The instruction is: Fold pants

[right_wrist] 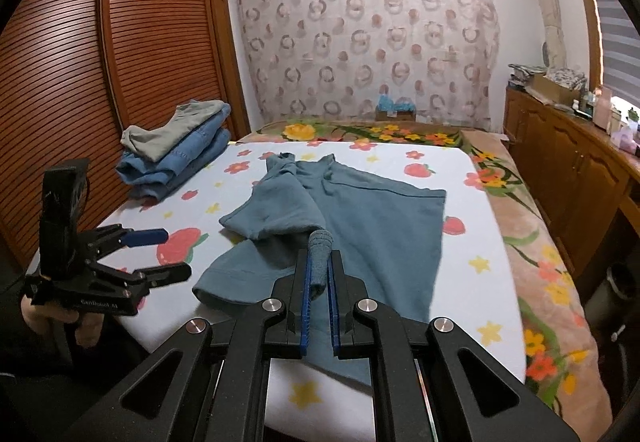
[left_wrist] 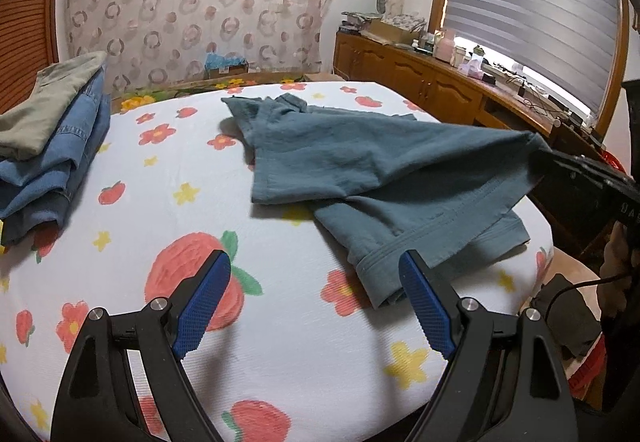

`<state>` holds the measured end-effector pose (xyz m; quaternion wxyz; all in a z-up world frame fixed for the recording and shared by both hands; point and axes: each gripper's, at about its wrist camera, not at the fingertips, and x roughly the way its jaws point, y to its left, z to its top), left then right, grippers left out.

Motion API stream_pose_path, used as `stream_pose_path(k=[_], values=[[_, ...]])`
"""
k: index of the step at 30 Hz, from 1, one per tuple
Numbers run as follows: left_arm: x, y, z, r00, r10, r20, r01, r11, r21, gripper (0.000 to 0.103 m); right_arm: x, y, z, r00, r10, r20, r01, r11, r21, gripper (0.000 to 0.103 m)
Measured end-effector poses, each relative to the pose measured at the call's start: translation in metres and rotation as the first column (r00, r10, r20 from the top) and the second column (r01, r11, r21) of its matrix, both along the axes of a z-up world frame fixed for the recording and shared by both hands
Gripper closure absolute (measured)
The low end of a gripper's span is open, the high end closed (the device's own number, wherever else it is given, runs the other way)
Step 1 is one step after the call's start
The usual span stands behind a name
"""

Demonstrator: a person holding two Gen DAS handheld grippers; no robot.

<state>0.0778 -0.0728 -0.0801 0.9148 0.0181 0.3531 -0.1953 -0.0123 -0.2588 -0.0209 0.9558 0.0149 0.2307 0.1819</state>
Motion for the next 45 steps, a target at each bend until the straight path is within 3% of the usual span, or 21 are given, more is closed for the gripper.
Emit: stream_pose_path(k=[13,38,45], values=[[-0.003,-0.003,0.004,1.000,-0.016,0.014,0.017,1.000,-0.016,0.016,-0.017,-0.001,-0.005,0.999,-0.044,-0.027,0.043,0.999,-0.003,0.095],[-0.004,-0.004,-0.003,1.000,-0.012,-0.001,0.012,1.000,-0.014,0.016,0.005,-0.015,-0.024,0.982,-0.094,-0.164,0.096,0.995,0.003,0.095],[-0.004,-0.004,-0.003,1.000,-0.009,-0.005,0.009,1.000,-0.014,0.016,0.001,-0.018,-0.023,0.980,-0.115,-0.160,0.115,0.993,-0.011,0.086]])
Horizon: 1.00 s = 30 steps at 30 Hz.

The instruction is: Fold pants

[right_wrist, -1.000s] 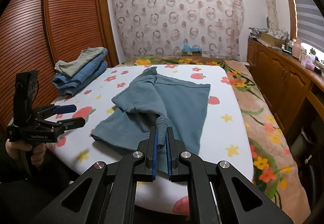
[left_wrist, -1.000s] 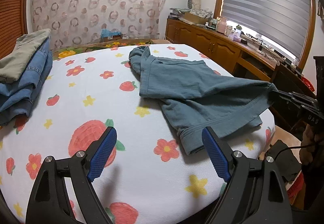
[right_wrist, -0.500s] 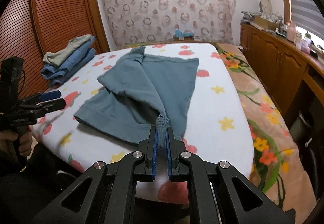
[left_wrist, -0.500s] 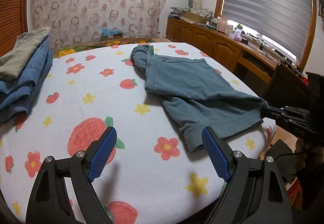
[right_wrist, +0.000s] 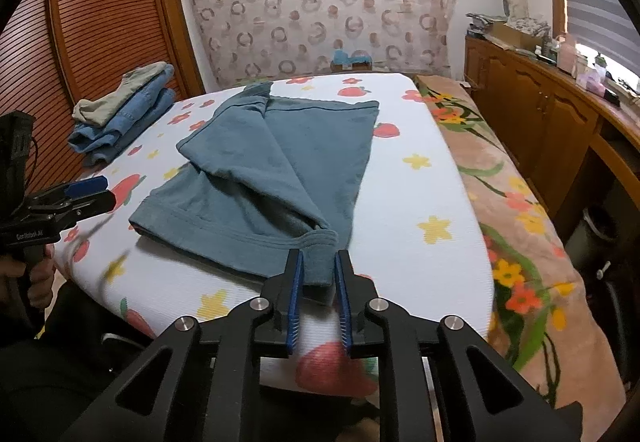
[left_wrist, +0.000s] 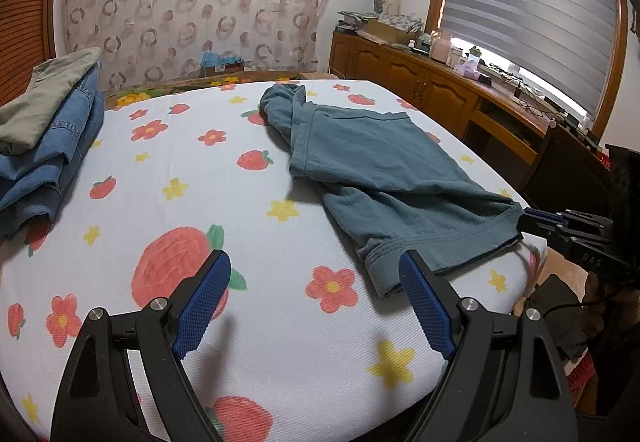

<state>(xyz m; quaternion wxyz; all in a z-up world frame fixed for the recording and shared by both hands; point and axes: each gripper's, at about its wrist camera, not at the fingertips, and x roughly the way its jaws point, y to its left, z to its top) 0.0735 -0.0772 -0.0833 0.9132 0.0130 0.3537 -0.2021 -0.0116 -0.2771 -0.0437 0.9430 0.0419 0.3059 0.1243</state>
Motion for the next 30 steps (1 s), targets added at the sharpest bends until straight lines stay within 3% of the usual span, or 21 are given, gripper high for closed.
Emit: stream_pose_path(k=[5,15,30], values=[[0.000,0.000,0.000,1.000,0.001,0.000,-0.001,1.000,0.001,0.016,-0.005,-0.002,0.005,1.000,-0.005,0.018,0.005,1.000,-0.005,0.083],[0.001,0.006,0.000,1.000,0.013,0.008,-0.013,1.000,-0.014,0.016,0.000,0.014,0.018,0.997,0.039,0.061,-0.037,0.999,-0.032,0.066],[0.004,0.020,0.005,0.998,0.056,0.023,-0.055,0.998,-0.039,0.016,0.043,0.048,0.007,0.989,0.146,-0.008,-0.146,0.989,-0.035,0.064]])
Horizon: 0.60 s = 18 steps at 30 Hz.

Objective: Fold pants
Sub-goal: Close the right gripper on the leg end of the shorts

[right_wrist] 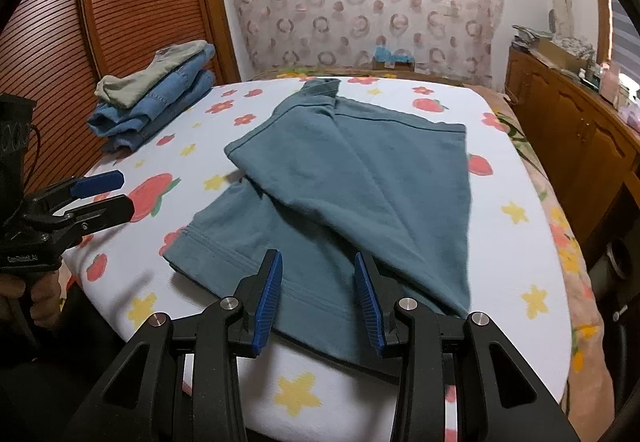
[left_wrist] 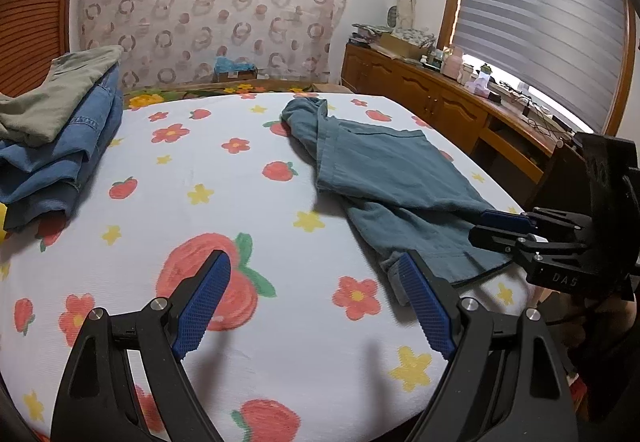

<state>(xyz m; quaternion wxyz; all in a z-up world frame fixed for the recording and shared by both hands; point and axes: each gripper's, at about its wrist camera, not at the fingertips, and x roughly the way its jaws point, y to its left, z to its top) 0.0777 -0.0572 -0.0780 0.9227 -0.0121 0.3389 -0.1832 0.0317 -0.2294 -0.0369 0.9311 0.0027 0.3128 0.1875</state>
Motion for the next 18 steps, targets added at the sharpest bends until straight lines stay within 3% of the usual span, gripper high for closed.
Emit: stream_pose_path(k=[10,18], values=[[0.004,0.018,0.005,0.999,0.038,0.013,-0.038,0.999,-0.014,0.016,0.015,0.018,0.024,0.997,0.068,0.041,-0.067,0.997,-0.027,0.064],[0.000,0.032,0.011,0.997,0.064,0.034,-0.063,0.998,-0.024,0.016,0.045,0.041,0.032,0.987,0.159,0.012,-0.159,0.987,-0.017,0.063]])
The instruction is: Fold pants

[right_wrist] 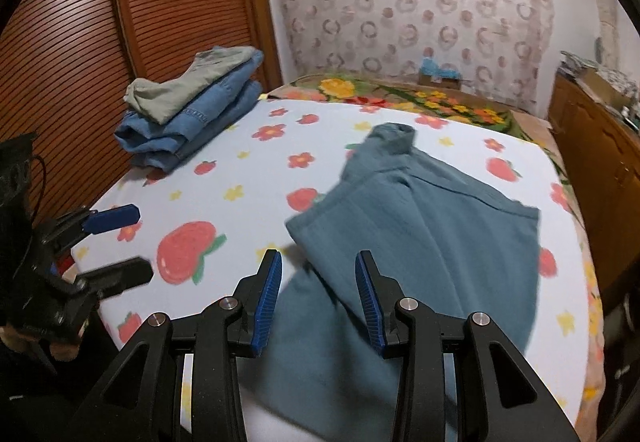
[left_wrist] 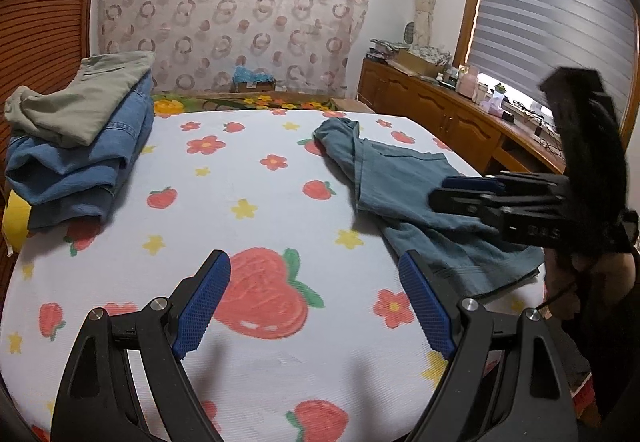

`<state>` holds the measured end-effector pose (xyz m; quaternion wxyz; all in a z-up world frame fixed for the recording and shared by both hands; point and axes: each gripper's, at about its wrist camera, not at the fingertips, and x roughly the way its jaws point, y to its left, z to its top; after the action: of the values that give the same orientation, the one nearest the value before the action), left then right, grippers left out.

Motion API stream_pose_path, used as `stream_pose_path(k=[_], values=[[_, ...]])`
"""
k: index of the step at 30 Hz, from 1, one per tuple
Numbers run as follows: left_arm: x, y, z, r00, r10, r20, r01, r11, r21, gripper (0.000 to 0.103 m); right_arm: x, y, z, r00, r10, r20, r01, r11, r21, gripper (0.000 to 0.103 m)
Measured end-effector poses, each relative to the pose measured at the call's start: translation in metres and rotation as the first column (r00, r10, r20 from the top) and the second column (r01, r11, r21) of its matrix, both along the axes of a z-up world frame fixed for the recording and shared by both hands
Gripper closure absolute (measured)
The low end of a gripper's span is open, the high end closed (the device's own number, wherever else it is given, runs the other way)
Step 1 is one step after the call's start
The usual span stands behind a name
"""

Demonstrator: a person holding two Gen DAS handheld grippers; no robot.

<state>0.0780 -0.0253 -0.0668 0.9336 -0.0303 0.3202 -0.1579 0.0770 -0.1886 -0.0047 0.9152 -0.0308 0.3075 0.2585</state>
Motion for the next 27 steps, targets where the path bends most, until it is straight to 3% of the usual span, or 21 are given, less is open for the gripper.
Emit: stream_pose_path(k=[9,22,24,27], values=[[-0.002,0.011,-0.004,1.000,0.018,-0.008,-0.018,1.000,-0.008,0.016,0.039,0.021,-0.016,0.997,0.043,-0.065,-0.049,0.993,-0.105,0.063],[0.000,0.010,-0.009,1.000,0.014,-0.020,-0.014,1.000,-0.004,0.016,0.066,0.055,-0.034,0.997,0.042,-0.062,-0.056,0.967,-0.248,0.064],[0.000,0.010,-0.009,1.000,0.013,-0.022,-0.013,1.000,-0.004,0.016,0.066,0.054,-0.034,0.997,0.041,-0.060,-0.054,0.970,-0.237,0.078],[0.000,0.009,-0.010,1.000,0.009,-0.023,-0.009,1.000,-0.002,0.016,0.066,0.048,-0.029,0.997,0.042,-0.061,-0.053,0.980,-0.194,0.091]])
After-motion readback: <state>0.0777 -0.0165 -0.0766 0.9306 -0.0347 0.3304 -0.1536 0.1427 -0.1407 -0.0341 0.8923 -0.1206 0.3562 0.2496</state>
